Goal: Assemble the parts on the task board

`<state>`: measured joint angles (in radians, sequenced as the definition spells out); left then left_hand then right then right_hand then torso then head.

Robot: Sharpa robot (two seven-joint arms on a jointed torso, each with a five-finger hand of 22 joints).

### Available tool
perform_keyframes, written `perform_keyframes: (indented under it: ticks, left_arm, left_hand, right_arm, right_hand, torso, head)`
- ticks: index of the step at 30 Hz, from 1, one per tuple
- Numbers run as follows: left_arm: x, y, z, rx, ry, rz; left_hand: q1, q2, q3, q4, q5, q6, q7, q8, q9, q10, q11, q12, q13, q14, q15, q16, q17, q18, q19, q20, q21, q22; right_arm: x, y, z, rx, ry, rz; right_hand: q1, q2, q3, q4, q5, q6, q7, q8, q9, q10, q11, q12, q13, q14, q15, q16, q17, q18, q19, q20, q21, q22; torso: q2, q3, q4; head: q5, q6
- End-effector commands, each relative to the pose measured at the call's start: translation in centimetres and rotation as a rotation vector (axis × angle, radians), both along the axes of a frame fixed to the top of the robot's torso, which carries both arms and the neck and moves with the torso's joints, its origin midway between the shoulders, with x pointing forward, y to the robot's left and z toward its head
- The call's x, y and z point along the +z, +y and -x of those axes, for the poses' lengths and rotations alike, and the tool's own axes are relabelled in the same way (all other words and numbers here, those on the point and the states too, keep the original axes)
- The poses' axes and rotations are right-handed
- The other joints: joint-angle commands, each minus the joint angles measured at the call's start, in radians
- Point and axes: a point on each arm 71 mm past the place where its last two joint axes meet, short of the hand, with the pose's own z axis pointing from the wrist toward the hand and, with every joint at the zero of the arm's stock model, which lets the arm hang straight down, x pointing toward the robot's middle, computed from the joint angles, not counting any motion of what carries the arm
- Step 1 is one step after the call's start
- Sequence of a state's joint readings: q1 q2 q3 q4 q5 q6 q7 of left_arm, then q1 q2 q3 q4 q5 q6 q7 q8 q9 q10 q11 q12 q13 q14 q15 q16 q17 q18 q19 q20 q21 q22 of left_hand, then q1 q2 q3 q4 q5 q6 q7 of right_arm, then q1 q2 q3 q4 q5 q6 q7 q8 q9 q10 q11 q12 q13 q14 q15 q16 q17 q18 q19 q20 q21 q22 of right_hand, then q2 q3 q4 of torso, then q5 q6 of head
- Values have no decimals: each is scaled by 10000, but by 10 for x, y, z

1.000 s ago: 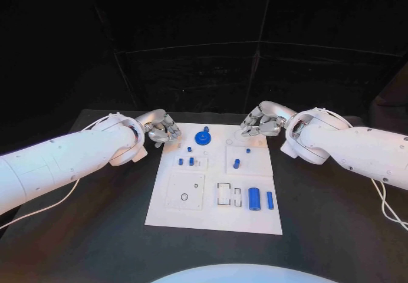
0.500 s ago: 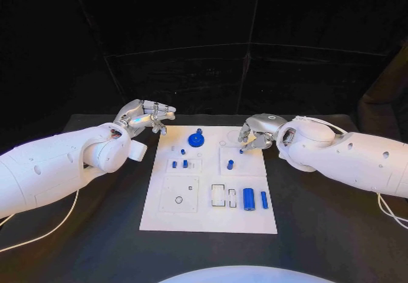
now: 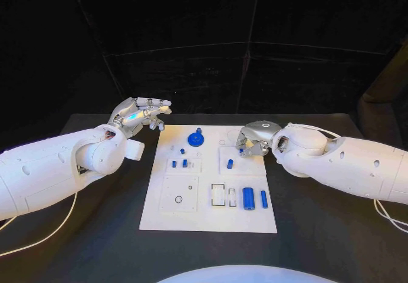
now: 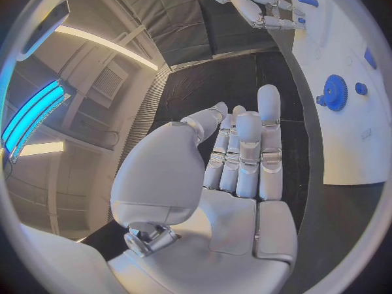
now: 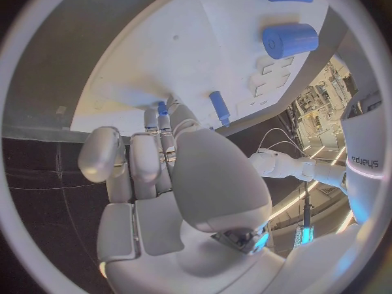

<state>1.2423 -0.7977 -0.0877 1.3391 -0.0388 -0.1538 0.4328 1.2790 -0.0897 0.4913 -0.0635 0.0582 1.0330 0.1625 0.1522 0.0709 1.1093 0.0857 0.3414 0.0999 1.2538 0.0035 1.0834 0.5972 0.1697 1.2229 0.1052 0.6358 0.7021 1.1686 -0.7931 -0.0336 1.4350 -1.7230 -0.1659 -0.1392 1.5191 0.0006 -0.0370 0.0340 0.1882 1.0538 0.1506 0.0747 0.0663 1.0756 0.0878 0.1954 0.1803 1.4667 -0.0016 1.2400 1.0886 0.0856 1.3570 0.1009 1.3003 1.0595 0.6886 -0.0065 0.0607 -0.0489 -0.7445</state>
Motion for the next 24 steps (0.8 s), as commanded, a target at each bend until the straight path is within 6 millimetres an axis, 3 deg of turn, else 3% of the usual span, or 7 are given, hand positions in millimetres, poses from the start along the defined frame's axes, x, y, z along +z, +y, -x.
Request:
perform_keyframes:
  ticks: [1, 8, 13, 16, 19, 22, 24]
  left_arm:
    - [3, -1, 1, -55, -154, 393]
    - [2, 1, 0, 17, -132, 353]
    - [2, 2, -1, 56, -116, 328]
    - [2, 2, -1, 73, -109, 317]
    - [1, 3, -1, 87, -97, 306]
    - [1, 3, -1, 95, -84, 297]
    - [1, 4, -1, 98, -72, 291]
  left_hand:
    - [3, 79, -56, 5, -4, -37, -15, 62, -16, -92, -5, 50, 13, -80, -1, -69, -46, 131, -88, -13, -60, -24]
    - [14, 95, -75, 1, -1, -56, 1, 61, -19, -120, 4, 77, 17, -103, 5, -88, -85, 130, -92, -10, -84, -41]
    - [14, 95, -75, 1, -1, -56, 1, 61, -19, -120, 4, 77, 17, -103, 5, -88, -85, 130, -92, -10, -84, -41]
    - [21, 108, -82, 1, -1, -61, 6, 63, -20, -132, 8, 92, 20, -116, 8, -102, -114, 129, -93, -8, -97, -50]
    - [34, 119, -85, -5, 1, -69, 10, 64, -21, -147, 11, 105, 21, -126, 10, -111, -135, 129, -94, -7, -108, -58]
    - [70, 131, -89, -28, 4, -83, 17, 66, -23, -173, 15, 130, 25, -139, 12, -121, -163, 130, -93, -5, -127, -72]
    - [76, 132, -89, -32, 5, -85, 18, 67, -24, -177, 15, 134, 25, -141, 12, -123, -167, 130, -92, -5, -129, -73]
  right_arm:
    - [-3, 1, 1, 84, 103, 342]
    - [-7, 3, 1, 151, 314, 393]
    - [-9, 4, 1, 149, 423, 371]
    - [-10, 3, 0, 103, 475, 396]
    - [-9, 2, 0, 18, 431, 367]
    - [-8, 1, 0, -53, 239, 192]
    - [-5, 1, 0, -88, 67, -48]
  right_hand:
    - [138, 54, 159, -24, -104, 76, 50, -61, 3, 89, 11, -70, -137, 190, 43, -31, -33, 105, 47, 71, 24, 72]
    - [295, 217, 874, -152, -591, 385, -42, -19, 19, 523, -80, -171, -521, 202, -43, -82, -188, 78, 147, 13, 144, 248]
    - [328, 462, 1839, -254, -1208, 772, -156, 42, 37, 957, -188, -269, -763, 233, -155, 21, -103, 45, 226, -77, 258, 429]
    - [299, 474, 2354, -362, -1332, 907, -173, 47, 40, 1137, -224, -324, -855, 231, -183, 40, -104, 36, 248, -115, 296, 486]
    - [157, 306, 3037, -550, -1339, 958, -154, -8, 26, 1258, -213, -443, -979, 223, -183, 51, -120, 30, 251, -133, 319, 515]
    - [-471, -198, 4289, -817, -1317, 1036, -106, -65, 21, 1438, -145, -617, -1124, 212, -166, 71, -164, 23, 242, -115, 346, 543]
    - [-641, -405, 4818, -1008, -1342, 1022, -102, -83, 16, 1478, -181, -675, -1132, 211, -160, 88, -173, 25, 250, -117, 372, 581]
  torso:
    - [5, 5, -7]
    - [-1, 11, -10]
    - [-1, 5, -13]
    - [-1, 5, -11]
    - [-6, 1, -10]
    - [-6, 7, -12]
    - [-7, 7, -12]
  head:
    - [1, -13]
    - [-7, -43]
    - [1, -53]
    - [-3, -52]
    - [-10, -66]
    - [4, -60]
    - [5, -57]
